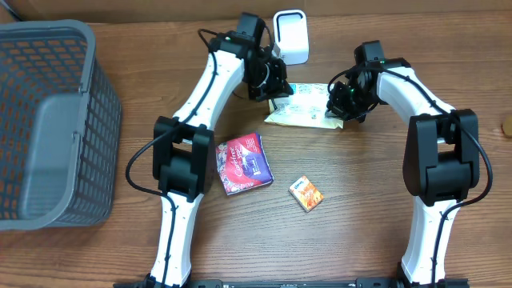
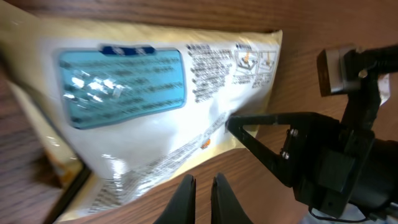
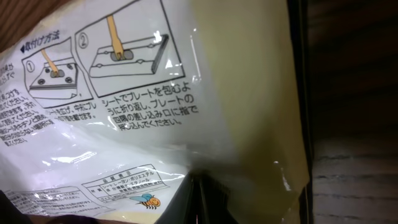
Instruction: Scan the item barcode
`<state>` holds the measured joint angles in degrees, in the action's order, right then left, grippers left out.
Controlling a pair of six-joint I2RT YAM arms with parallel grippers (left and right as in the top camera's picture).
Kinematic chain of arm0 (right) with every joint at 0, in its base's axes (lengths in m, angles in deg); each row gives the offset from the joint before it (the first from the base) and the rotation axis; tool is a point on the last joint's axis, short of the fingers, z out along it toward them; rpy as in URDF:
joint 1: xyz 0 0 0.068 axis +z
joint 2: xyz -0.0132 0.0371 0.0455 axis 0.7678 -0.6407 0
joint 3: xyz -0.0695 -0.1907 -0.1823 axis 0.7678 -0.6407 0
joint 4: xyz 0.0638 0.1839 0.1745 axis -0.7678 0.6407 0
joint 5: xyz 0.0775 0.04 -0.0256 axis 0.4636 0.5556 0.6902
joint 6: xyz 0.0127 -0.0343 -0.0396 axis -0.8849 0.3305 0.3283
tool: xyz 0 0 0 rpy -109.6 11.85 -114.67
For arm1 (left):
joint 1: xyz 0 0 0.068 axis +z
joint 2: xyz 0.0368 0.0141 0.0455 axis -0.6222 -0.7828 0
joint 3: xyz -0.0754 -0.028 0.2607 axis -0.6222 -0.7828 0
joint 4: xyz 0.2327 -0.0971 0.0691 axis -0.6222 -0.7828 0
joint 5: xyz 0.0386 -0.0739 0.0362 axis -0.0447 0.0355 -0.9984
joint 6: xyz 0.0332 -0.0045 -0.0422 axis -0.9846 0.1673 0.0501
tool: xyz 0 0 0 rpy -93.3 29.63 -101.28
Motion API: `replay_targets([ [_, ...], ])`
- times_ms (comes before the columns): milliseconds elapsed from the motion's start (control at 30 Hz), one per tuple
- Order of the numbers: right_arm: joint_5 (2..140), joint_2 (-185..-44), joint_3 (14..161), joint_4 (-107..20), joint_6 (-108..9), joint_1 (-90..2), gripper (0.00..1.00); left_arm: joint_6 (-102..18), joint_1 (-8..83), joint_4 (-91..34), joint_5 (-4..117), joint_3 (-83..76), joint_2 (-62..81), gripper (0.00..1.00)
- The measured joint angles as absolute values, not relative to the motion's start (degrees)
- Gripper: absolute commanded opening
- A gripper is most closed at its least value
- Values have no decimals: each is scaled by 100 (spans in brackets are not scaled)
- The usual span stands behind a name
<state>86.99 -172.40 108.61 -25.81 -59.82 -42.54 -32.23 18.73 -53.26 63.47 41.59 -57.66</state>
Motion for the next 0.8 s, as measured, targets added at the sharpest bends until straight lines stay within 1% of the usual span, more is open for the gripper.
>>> replay_targets([
  [167,8705,-17240,10861,-2572,-5984,-4250,4,-3206,1668,-5391,5846,4159,-5831,4],
  [400,8747,-17240,10861,-2529,-5973,-4234,4,-3206,1663,-6187,4085,4157,-6159,4],
  [567,8762,-17243,10859,-2491,-5962,-4223,4,-3180,1882,-6816,2974,4188,-6172,4],
  [700,8762,-17243,10861,-2483,-5960,-4223,4,-3035,2249,-7291,2745,4553,-6177,4],
  [800,8762,-17243,10861,-2485,-5960,-4223,4,-3033,2527,-7345,3025,5097,-6170,4],
])
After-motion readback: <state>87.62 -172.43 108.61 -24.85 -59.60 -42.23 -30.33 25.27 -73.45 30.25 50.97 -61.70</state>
